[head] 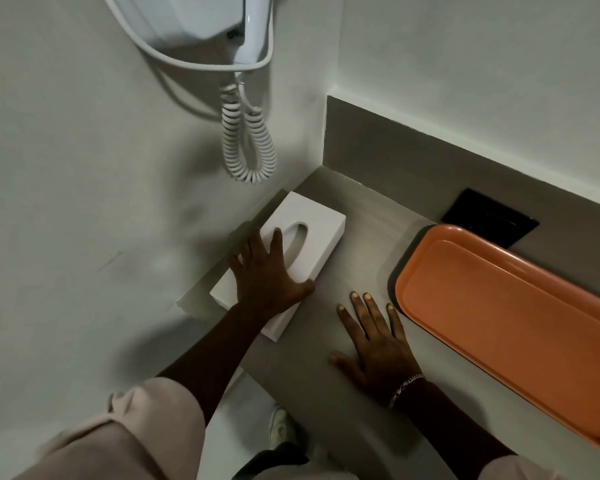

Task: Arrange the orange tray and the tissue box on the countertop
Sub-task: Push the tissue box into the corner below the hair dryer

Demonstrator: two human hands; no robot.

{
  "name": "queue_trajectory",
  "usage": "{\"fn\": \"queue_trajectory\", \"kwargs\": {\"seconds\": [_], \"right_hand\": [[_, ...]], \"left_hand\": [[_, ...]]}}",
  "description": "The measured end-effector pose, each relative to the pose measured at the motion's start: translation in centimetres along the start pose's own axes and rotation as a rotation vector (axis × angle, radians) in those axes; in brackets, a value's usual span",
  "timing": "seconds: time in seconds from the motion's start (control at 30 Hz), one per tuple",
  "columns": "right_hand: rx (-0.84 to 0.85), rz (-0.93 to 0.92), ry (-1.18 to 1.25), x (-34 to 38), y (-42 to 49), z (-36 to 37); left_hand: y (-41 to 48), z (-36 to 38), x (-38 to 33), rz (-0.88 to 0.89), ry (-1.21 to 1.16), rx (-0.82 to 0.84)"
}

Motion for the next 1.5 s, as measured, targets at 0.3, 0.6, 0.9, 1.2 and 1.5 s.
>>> {"fn": "queue_trajectory", "kwargs": {"seconds": [0.3,0.6,0.9,1.2,1.5], "right_hand": [[0.013,0.005,-0.011,0.0,0.1,0.3],[0.107,-0.017,0.013,0.0,1.6,0.4],[-0.025,-0.257,-0.016,5.0,10.9,-6.1],[-0.009,-0.279,-0.080,3.4,13.4,-6.0],[0.032,-0.222,-0.073,0.3,17.4,-6.3]], "left_hand": [[3.0,0.2,1.2,0.031,0.019,0.004],[0.8,-0.3,1.5,0.166,0.009,-0.038],[-6.9,0.5,5.0,0.576,0.093,-0.051],[-4.1,1.6,4.8,0.595,0.114,-0.034],[1.2,1.6,3.2,0.661,0.137,-0.016]]}}
Point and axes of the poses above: each hand's wrist, its own y-axis towards the middle knuckle, its own z-axis out of the palm, x = y × z, the point moved 7 cm from there along y, towards the middle knuckle, and after that the axes turned 4 degrees about -y, right-handed, at the moved point
